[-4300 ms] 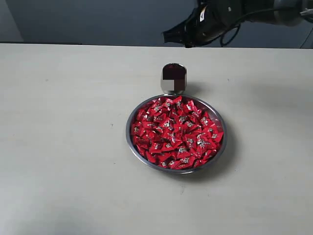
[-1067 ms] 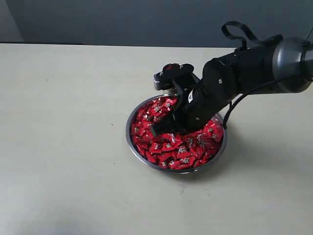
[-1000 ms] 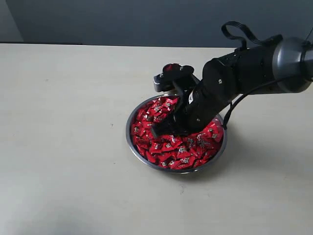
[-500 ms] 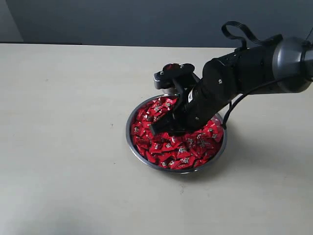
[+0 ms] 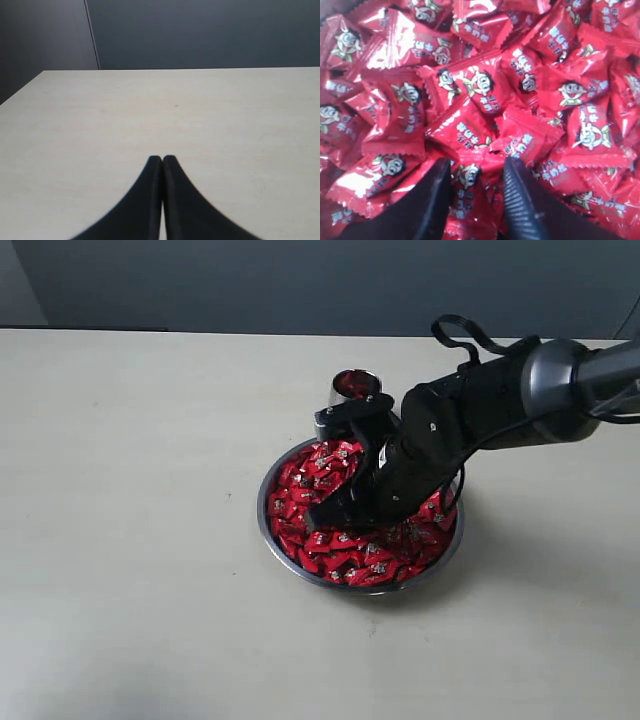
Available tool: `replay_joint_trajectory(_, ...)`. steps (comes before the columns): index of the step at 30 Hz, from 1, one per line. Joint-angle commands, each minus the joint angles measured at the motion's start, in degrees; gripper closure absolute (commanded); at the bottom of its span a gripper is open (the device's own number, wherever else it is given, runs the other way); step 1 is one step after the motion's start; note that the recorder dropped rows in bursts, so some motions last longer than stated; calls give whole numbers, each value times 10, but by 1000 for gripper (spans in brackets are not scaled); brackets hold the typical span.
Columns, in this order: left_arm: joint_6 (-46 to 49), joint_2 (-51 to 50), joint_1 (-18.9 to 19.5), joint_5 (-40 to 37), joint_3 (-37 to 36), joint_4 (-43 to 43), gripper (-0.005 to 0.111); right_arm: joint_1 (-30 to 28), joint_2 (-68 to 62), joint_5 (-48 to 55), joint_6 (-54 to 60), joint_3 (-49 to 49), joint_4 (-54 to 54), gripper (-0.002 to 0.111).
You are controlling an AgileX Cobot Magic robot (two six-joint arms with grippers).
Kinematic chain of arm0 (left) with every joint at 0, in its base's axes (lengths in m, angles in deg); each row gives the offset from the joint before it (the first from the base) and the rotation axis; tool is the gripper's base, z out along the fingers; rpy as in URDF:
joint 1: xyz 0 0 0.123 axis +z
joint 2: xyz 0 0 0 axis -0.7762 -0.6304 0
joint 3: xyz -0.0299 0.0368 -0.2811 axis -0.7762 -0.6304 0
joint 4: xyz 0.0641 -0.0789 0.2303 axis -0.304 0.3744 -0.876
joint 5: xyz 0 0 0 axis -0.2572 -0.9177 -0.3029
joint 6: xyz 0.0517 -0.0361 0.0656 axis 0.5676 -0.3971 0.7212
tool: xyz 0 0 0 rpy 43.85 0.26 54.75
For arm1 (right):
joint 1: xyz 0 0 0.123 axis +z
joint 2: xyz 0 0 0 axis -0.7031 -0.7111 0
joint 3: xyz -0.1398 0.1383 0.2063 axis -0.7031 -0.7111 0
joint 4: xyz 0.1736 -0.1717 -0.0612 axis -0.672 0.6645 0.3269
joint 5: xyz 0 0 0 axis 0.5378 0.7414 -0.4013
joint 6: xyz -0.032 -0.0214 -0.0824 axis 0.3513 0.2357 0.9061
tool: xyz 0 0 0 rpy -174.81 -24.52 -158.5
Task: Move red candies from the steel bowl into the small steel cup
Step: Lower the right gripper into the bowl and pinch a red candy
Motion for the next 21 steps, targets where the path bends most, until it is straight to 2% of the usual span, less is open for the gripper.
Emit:
replay_joint_trajectory(1, -1, 3, 1, 1, -2, -1, 106, -1, 0, 4, -2, -2, 2, 74)
replay_joint_trajectory(7, -1, 3, 1, 1, -2, -1, 106, -1, 0, 15, -2, -2, 0, 77)
replay_joint_trajectory(10, -1, 3, 1, 1, -2, -1, 106, -1, 0, 15, -2, -2, 1, 92)
replay_joint_trajectory(12, -1, 3, 1, 1, -2, -1, 106, -1, 0, 11, -2, -2, 4, 109)
replay_joint_trajectory(21, -1, 3, 1, 1, -2, -1, 106, -1, 36, 3, -2, 4, 12, 108)
